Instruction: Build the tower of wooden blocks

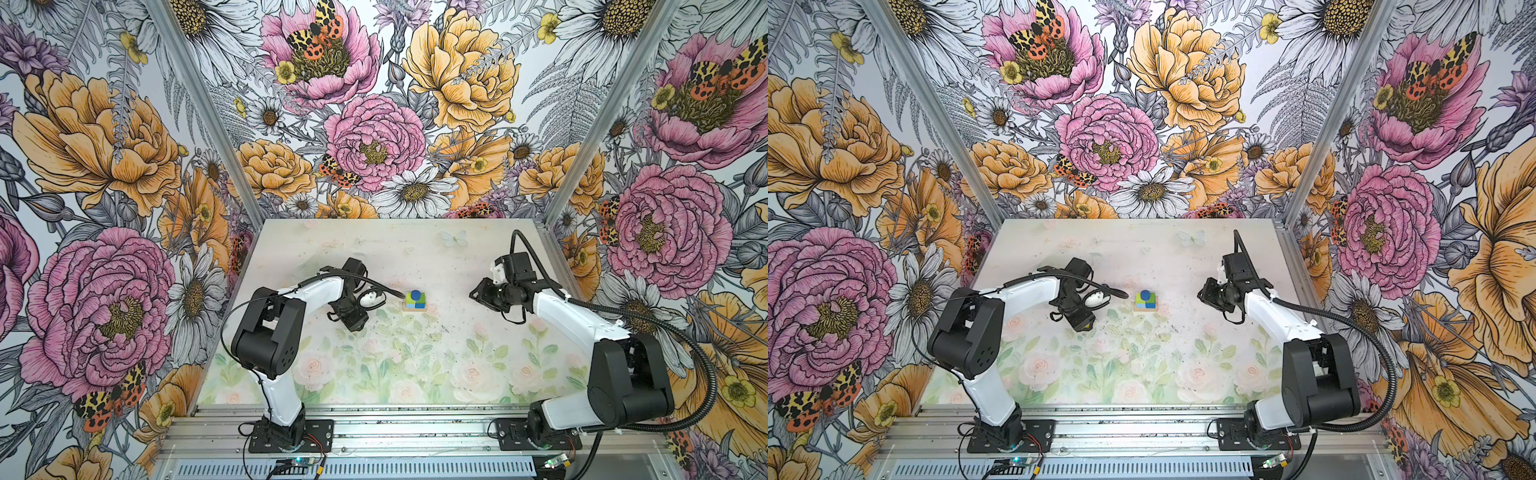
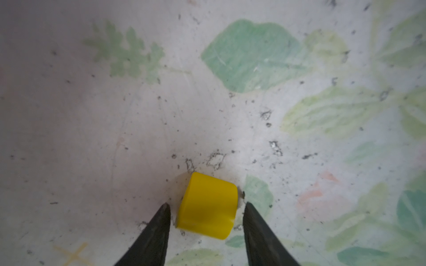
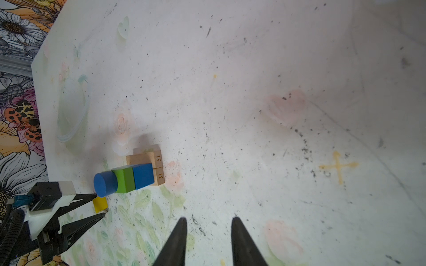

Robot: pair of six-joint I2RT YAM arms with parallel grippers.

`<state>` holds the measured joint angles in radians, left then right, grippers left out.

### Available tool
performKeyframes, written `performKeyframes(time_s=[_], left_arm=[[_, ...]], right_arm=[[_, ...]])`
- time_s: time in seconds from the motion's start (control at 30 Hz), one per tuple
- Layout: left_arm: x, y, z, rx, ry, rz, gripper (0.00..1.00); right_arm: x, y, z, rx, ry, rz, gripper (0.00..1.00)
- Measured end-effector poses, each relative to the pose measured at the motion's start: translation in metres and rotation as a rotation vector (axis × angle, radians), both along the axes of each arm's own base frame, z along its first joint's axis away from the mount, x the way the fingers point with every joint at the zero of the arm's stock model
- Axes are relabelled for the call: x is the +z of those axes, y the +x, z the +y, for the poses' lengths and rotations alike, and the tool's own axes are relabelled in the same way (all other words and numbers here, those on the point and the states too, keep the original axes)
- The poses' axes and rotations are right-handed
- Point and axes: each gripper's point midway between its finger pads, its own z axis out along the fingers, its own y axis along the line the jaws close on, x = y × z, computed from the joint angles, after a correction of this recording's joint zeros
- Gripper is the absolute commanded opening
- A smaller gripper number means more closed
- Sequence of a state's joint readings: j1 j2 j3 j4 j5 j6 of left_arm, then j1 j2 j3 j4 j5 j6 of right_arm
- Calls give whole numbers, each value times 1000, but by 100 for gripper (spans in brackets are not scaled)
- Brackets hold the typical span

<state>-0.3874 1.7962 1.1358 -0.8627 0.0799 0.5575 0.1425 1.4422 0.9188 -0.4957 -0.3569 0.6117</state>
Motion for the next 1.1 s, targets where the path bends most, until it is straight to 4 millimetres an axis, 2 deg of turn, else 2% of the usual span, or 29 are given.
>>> performKeyframes(time_s=[0.2, 0.6, 0.73, 0.83, 1.1], left_arm=[[0, 0, -1, 0, -6, 3, 41], [1, -2, -4, -6, -12, 5, 1], [5, -3, -6, -12, -15, 2, 0], [20, -3, -9, -15, -28, -27, 0], [87, 18, -42, -50, -134, -193, 0]], right_arm=[[0, 0, 0, 0, 0, 0, 34], [0, 0, 0, 0, 0, 0, 34], [0, 0, 0, 0, 0, 0, 34], [0, 0, 0, 0, 0, 0, 34], [0, 0, 0, 1, 1, 0, 34]])
